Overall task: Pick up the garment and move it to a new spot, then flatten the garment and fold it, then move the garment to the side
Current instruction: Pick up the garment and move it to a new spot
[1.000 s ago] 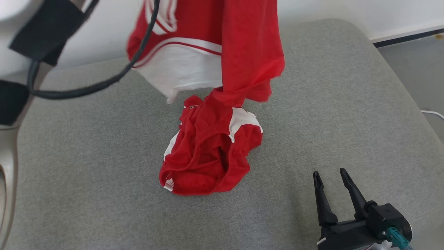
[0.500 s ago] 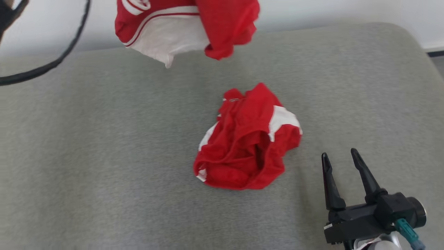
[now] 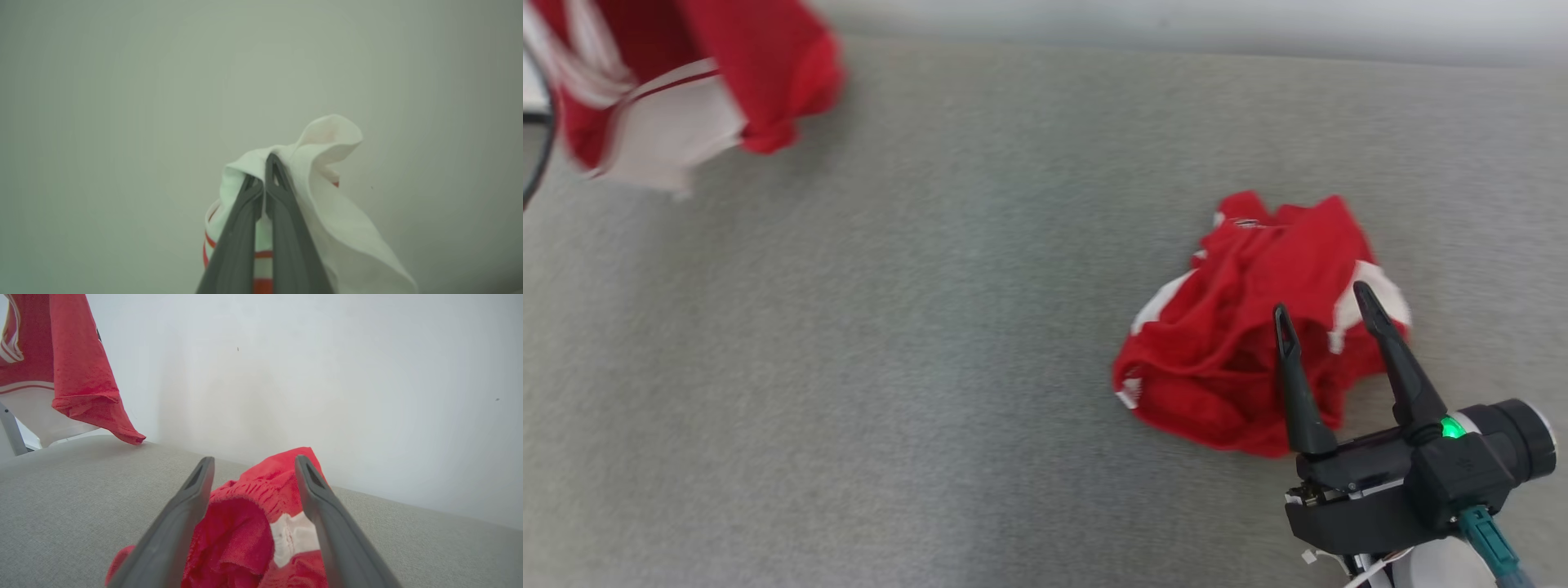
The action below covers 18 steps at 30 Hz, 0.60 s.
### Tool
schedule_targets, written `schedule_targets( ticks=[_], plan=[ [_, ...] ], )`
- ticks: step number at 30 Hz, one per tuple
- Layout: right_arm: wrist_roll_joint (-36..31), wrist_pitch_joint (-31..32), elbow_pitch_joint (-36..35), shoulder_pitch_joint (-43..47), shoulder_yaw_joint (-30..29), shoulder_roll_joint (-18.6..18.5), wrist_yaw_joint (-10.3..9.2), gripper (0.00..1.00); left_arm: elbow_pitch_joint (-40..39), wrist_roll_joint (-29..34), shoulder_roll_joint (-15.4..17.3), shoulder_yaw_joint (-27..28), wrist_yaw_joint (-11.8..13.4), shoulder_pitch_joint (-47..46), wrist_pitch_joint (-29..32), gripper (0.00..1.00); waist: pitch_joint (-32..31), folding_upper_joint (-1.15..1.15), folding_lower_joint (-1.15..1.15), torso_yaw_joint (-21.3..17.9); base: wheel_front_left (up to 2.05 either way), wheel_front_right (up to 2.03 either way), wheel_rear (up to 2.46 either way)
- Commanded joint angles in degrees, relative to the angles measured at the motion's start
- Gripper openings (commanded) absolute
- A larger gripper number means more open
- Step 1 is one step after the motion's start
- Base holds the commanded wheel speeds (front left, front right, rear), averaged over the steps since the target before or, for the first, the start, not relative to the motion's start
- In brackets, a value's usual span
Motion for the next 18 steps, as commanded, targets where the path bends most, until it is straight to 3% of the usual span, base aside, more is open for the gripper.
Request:
schedule_targets(
  ticks=[1, 9, 18],
  plan=[
    [-0.4, 0.1, -1.1, -0.3, 0.4, -0.8, 0.03, 1.0, -0.2, -0.4, 1.0, 0.8, 0.5, 1.7, -0.5, 0.0, 3.1, -0.01, 0.0, 4.2, 0.0, 0.0, 0.0],
    [-1.5, 3.2, -7.1, 0.1, 2.2, -2.5, 0.03, 1.0, -2.2, -1.6, 4.5, 5.5, 1.5, 7.8, -0.8, 0.0, 5.1, -0.01, 0.0, 6.3, 0.0, 0.0, 0.0],
    [-1.5, 5.4, -10.8, 0.3, 4.4, -3.8, 0.03, 1.0, -0.4, -2.2, 3.6, 9.2, 2.9, 18.9, -0.7, 0.0, 6.6, -0.01, 0.0, 4.5, 0.0, 0.0, 0.0]
  ],
)
